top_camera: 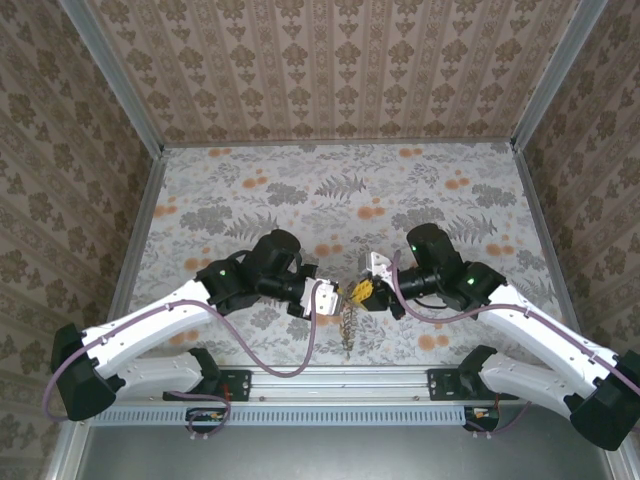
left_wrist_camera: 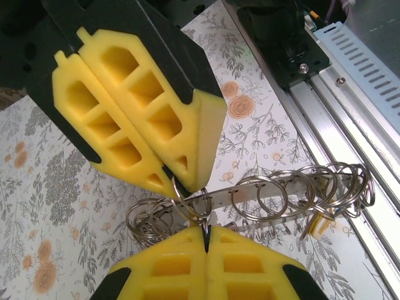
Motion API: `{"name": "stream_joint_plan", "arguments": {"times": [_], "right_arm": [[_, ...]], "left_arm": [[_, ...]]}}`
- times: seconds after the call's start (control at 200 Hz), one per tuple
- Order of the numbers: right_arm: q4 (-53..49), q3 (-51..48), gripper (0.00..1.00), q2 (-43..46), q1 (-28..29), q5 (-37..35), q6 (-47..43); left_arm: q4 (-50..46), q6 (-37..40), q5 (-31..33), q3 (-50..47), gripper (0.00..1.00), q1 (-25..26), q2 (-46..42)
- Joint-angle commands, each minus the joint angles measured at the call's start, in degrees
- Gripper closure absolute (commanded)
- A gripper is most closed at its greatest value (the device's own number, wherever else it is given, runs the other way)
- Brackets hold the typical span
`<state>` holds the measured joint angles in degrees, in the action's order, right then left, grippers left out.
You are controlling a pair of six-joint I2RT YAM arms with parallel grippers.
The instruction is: Put the keys on the keyring
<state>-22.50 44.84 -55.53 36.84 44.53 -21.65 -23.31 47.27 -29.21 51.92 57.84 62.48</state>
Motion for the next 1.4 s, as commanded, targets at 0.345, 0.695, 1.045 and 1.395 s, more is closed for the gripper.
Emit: {"name": "stream_joint_plan", "arguments": {"times": [0.345, 0.695, 1.045, 1.395], "right_arm": [[11.43, -3.38, 1.0, 6.24, -0.72, -1.9, 1.44], [18.59, -7.28, 1.0, 8.59, -0.2, -4.1, 2.01], [22.72, -9.08, 1.0, 9.51, 0.78, -6.1, 2.64], [27.26, -11.44, 1.0, 10.53, 1.56, -7.62, 4.76]], "left_arm": [[5.27, -7.29, 1.44, -2.93, 0.92, 0.67, -1.55], [15.66, -16.48, -0.23, -5.93, 0.68, -0.44, -5.61], [17.86, -20.78, -0.93, -6.75, 0.67, -2.03, -6.03], [18.12, -24.62, -0.3, -6.84, 0.7, -3.18, -4.56]]}}
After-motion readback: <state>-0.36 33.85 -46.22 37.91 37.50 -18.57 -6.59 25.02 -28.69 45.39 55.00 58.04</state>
